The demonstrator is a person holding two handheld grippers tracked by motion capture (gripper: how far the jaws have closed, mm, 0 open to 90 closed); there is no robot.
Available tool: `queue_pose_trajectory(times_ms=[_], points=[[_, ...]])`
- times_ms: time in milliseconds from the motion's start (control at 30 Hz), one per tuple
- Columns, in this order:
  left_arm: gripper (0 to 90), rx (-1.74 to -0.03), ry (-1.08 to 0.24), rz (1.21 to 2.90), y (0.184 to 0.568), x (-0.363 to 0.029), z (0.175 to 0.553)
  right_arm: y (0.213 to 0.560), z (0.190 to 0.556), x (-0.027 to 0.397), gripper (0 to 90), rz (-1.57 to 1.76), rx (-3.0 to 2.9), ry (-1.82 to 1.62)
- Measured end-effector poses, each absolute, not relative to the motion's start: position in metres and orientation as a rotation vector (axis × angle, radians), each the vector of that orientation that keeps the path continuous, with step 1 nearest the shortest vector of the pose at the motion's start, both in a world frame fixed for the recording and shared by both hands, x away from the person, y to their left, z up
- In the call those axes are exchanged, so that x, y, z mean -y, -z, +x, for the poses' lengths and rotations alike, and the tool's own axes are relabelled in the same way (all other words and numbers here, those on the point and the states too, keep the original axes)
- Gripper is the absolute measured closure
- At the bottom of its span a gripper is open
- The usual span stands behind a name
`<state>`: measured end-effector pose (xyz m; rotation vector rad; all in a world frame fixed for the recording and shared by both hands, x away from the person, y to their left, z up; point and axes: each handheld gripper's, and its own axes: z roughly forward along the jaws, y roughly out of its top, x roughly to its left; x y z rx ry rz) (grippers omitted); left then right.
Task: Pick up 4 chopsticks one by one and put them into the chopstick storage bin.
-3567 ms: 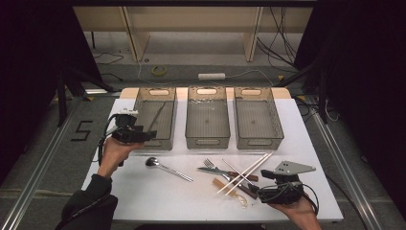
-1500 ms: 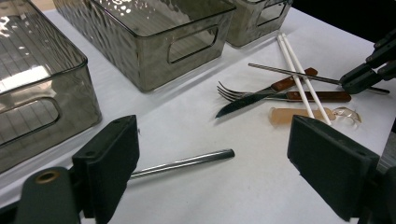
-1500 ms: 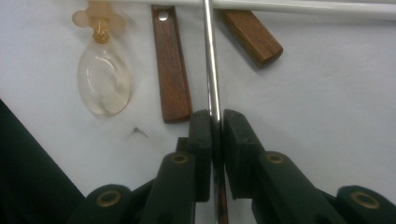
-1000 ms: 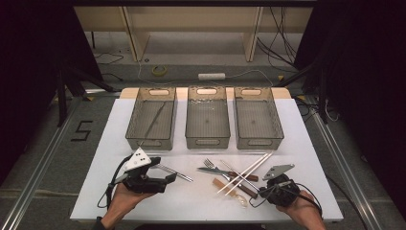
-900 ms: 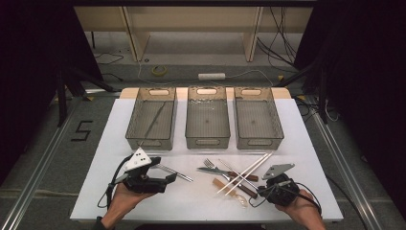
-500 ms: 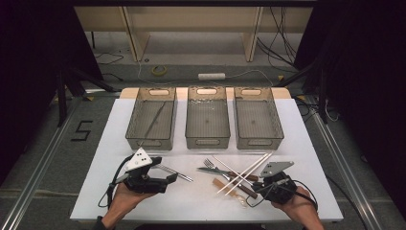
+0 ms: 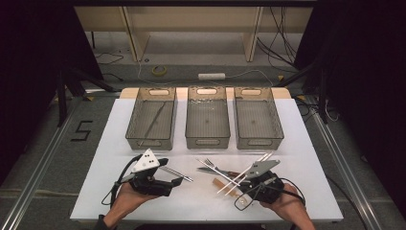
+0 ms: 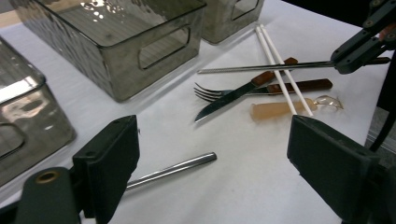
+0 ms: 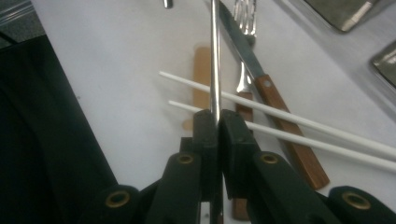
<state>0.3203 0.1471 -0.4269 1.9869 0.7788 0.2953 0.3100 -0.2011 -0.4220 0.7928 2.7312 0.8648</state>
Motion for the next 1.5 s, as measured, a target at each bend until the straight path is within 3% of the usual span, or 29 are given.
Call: queue_pose_trajectory(times_ms=[700,1500], points=[[19.5,-0.547,-0.28,2.284,0.436,-0.112,0.305,0.422,0.294,0.148,85.9,0.494,-2.889,-0.835],[55.6,-0.323,-0.224,2.52,0.448,-0.097,0.291,0.422,0.286,0.127,85.8,0.337,-2.969,-0.824]])
